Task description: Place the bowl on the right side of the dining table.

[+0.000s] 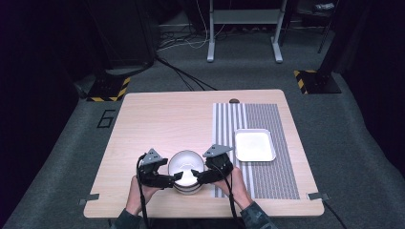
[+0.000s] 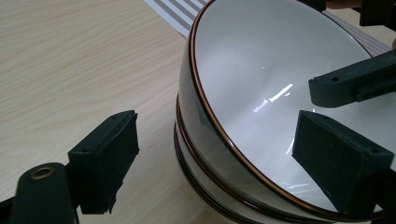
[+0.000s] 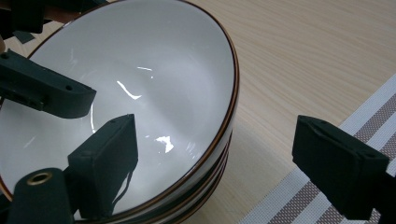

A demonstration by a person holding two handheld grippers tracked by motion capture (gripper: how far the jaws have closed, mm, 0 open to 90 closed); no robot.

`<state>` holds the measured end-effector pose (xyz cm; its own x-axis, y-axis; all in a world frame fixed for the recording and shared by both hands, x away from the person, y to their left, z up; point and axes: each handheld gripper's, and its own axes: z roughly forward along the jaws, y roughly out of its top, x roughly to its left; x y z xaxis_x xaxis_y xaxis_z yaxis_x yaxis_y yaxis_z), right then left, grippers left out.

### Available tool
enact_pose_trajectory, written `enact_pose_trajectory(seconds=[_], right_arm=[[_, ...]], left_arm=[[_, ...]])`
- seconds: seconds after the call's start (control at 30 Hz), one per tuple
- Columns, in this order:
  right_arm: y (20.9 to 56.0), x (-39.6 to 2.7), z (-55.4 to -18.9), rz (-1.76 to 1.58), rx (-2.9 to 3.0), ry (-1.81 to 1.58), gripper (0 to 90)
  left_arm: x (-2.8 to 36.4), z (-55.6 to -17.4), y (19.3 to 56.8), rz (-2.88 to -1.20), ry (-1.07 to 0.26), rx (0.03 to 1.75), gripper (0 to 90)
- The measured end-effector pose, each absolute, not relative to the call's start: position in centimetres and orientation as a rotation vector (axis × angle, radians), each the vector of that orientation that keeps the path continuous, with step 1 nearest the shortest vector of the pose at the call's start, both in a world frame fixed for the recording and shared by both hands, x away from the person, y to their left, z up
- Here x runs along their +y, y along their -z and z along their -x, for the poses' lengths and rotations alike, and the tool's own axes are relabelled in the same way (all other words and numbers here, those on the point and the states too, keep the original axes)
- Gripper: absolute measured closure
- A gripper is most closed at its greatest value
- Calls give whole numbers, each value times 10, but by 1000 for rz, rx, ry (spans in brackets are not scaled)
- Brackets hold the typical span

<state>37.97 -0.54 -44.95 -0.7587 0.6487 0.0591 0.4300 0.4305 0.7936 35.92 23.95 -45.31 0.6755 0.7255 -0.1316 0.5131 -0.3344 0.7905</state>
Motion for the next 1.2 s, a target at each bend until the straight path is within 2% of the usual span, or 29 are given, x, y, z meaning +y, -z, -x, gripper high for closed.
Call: enact_pose_trajectory(seconds=[0.07, 0.27, 0.43, 0.6, 0.77, 1.07, 1.2], right_arm=[[452, -4, -380, -946, 2435, -1222, 138], [458, -4, -381, -940, 2434, -1233, 189], [462, 2, -382, -933, 2455, -1220, 218], [463, 7, -382, -920, 2483, -1185, 277], [462, 16, -379, -913, 2506, -1126, 379], [460, 23, -377, -901, 2477, -1061, 443], [458, 23, -378, -915, 2478, -1056, 480]], left_arm=[[235, -358, 456, -2044, -342, 966, 166], [234, -358, 464, -2026, -312, 966, 186], [231, -359, 469, -2043, -323, 972, 251], [229, -359, 469, -2049, -321, 968, 277], [225, -357, 471, -2046, -351, 988, 332], [222, -357, 472, -2042, -385, 1006, 392], [223, -357, 469, -2045, -413, 1010, 466]])
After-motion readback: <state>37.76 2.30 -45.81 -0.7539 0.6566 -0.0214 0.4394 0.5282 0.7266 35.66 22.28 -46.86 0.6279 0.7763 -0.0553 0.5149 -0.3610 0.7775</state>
